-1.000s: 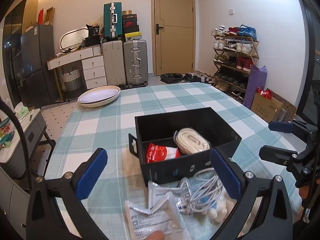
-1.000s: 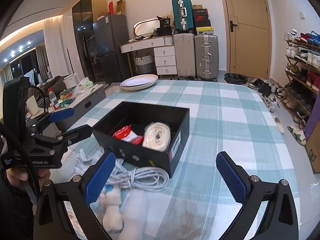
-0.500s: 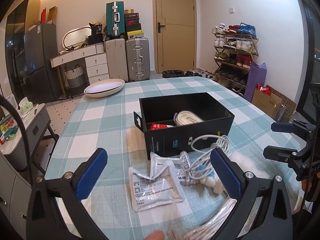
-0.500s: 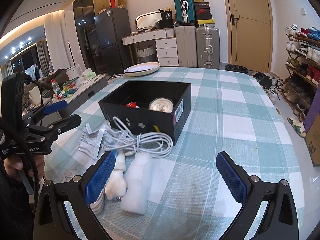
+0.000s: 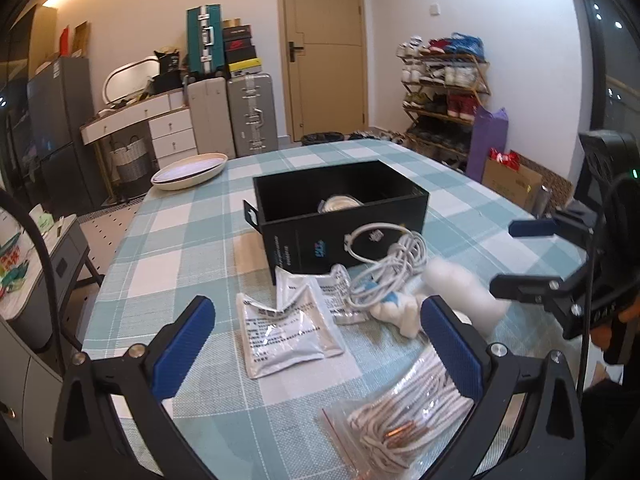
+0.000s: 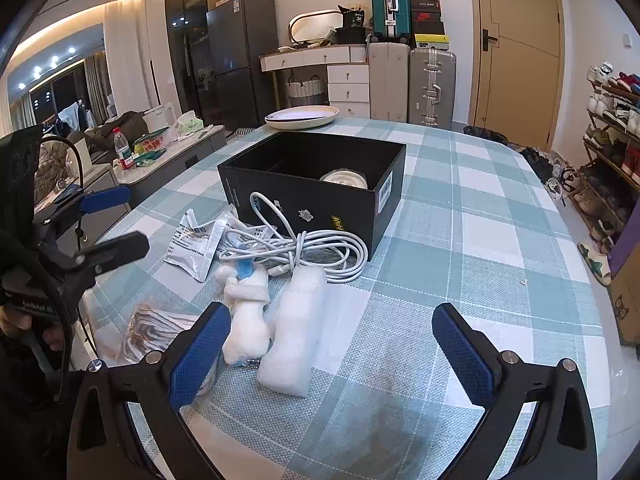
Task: Organize soft objects
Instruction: 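Withdraw both tools from the box back toward the remaining items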
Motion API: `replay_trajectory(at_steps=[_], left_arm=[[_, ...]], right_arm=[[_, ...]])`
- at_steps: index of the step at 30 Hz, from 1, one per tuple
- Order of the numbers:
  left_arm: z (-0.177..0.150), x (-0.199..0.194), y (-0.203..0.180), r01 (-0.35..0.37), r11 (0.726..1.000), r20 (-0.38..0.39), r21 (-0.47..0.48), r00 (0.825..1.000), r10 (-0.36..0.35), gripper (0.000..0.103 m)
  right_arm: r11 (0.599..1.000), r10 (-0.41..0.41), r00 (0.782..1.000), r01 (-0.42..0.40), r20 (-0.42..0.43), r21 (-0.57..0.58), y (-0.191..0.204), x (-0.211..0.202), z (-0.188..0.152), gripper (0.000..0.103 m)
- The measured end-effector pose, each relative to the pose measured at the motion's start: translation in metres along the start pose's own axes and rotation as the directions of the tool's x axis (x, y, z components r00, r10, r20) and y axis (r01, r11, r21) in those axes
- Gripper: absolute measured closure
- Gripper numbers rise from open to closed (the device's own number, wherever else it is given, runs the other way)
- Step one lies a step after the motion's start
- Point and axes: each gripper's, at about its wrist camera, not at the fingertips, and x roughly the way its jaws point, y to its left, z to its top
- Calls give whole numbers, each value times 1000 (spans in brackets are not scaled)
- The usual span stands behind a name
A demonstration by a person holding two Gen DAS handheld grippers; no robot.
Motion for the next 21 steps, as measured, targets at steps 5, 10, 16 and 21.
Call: replay_trajectory(at_steps=[5,10,16,21], left_arm=[[-6,0,-15,38,997,-19,68,999,-36,0],[-10,-2,-27,61,990,-33,127,998,-57,0],[-14,-3,-33,111,982,-62,151,993,-102,0],[-18,-1,-39,129,976,-82,175,990,-116,0]], right_arm=[[1000,6,1000,-6,-9,-3,0,2,-1,1],[1000,1,1000,-1,-29,-15,1,7,-2,1],[1000,-7,999,6,-43,-17,0,11,-5,1],[1000,-1,999,0,-43,-17,0,11,-6,1]])
